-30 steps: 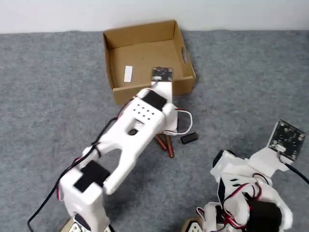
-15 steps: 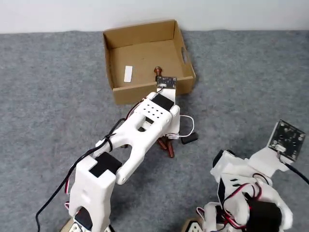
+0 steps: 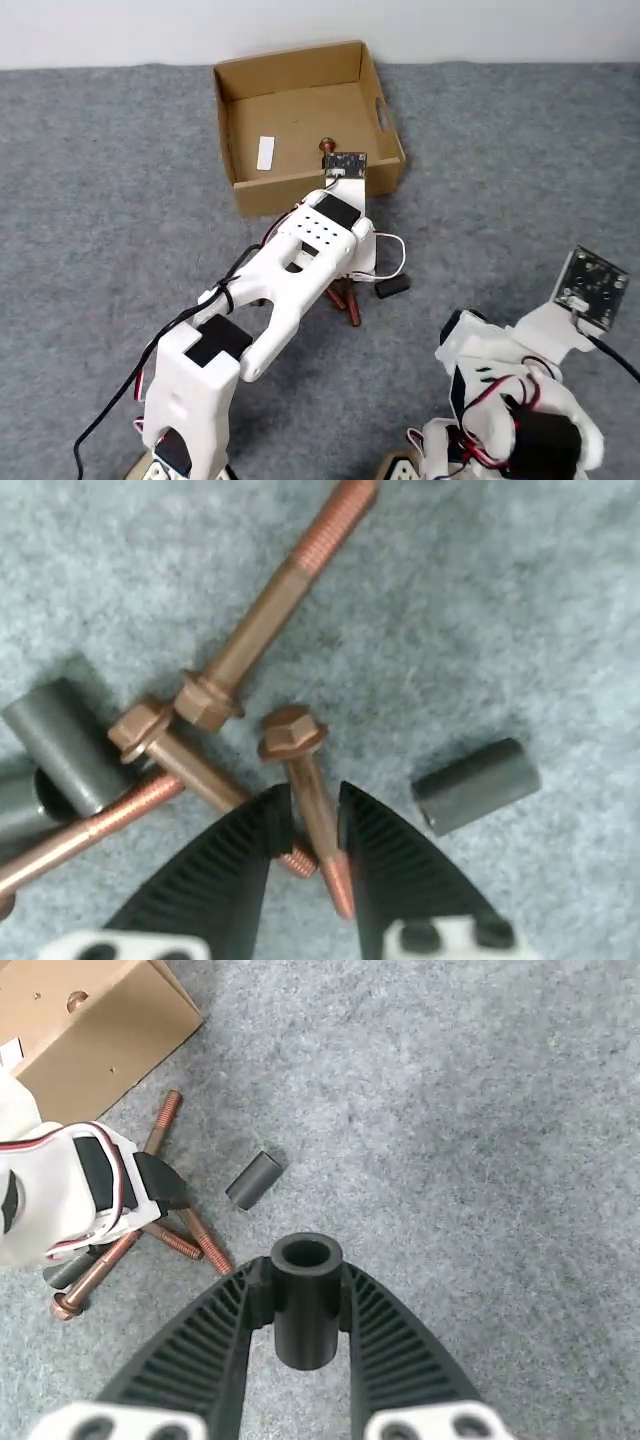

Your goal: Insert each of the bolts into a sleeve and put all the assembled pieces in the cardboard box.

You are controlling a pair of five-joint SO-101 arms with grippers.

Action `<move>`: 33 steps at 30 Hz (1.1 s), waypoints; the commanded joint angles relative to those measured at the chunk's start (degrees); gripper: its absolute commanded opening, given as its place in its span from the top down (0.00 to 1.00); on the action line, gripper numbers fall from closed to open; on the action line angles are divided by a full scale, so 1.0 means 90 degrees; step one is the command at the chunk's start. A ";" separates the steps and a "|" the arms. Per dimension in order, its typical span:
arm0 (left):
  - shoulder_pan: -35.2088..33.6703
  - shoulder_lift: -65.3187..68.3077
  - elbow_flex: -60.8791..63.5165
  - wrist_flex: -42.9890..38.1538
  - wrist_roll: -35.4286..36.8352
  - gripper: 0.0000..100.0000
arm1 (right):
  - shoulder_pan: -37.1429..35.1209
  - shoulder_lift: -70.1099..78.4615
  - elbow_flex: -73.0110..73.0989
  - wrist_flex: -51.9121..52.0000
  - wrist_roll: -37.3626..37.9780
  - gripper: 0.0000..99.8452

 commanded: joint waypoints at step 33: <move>0.0029 -0.2403 -0.3013 0.3145 -0.0254 1.00 | -0.0005 -0.0474 -0.0234 -0.0161 0.1074 0.99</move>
